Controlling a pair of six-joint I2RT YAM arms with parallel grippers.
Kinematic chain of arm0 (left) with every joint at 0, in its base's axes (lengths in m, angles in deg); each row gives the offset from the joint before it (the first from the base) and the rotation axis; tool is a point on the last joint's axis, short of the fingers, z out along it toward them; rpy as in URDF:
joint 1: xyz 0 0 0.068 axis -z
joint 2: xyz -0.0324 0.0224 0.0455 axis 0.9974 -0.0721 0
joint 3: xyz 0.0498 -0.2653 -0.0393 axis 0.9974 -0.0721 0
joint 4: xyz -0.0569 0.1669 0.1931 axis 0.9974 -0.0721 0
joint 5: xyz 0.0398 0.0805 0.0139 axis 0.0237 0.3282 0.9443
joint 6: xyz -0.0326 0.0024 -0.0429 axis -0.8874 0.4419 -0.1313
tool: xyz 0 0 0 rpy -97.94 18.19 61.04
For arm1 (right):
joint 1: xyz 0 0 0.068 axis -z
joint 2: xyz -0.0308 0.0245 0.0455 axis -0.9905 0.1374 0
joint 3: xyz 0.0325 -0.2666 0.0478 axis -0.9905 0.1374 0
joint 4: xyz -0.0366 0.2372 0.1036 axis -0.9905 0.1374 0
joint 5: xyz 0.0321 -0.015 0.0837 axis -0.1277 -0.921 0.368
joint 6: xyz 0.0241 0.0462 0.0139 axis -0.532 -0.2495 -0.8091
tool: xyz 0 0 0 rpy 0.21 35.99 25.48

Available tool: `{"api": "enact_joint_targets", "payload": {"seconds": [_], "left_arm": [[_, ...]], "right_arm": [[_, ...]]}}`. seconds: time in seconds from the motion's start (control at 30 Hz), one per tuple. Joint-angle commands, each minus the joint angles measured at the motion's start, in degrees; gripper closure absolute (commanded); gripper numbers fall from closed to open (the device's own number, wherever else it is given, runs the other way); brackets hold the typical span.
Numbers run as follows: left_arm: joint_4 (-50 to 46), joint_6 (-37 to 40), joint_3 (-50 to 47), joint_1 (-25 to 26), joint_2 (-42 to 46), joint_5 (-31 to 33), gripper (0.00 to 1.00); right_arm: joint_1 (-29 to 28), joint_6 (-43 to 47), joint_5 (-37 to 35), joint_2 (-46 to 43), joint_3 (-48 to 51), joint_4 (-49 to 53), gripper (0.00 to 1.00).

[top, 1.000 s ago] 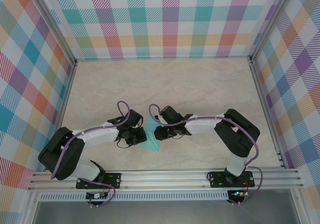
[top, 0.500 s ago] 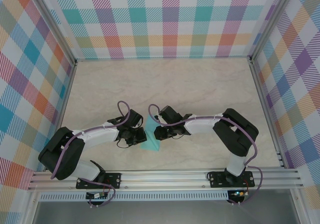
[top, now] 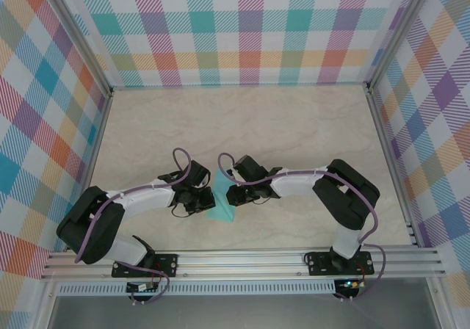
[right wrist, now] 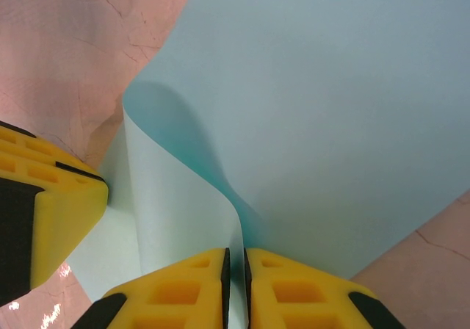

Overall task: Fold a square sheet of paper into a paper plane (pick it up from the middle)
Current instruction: Fold the triangle a second time at the center of the table.

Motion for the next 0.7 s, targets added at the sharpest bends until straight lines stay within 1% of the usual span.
{"api": "enact_joint_targets", "payload": {"seconds": [0.0, 0.17, 0.27, 0.4, 0.67], "left_arm": [[-1.67, 0.59, 0.47, 0.31, -1.3, 1.38, 0.86], [-1.89, 0.57, 0.48, 0.3, -1.12, 1.46, 0.87], [-1.78, 0.6, 0.48, 0.31, -1.16, 1.46, 0.86], [-1.67, 0.66, 0.57, 0.31, -1.28, 1.28, 0.87], [-1.84, 0.78, 0.46, 0.31, -1.34, 1.37, 0.86]], "right_arm": [[0.38, 0.7, -1.47, -0.46, -0.78, 2.47, 0.85], [-0.15, 0.87, -3.03, -2.1, -1.28, 4.34, 0.85], [-0.19, 1.66, -3.58, -1.01, -2.18, 5.23, 0.85], [-0.15, 1.4, -1.65, -0.05, -2.59, 3.93, 0.85], [-0.16, 2.14, -0.89, 0.24, -3.24, 4.04, 0.85]]}}
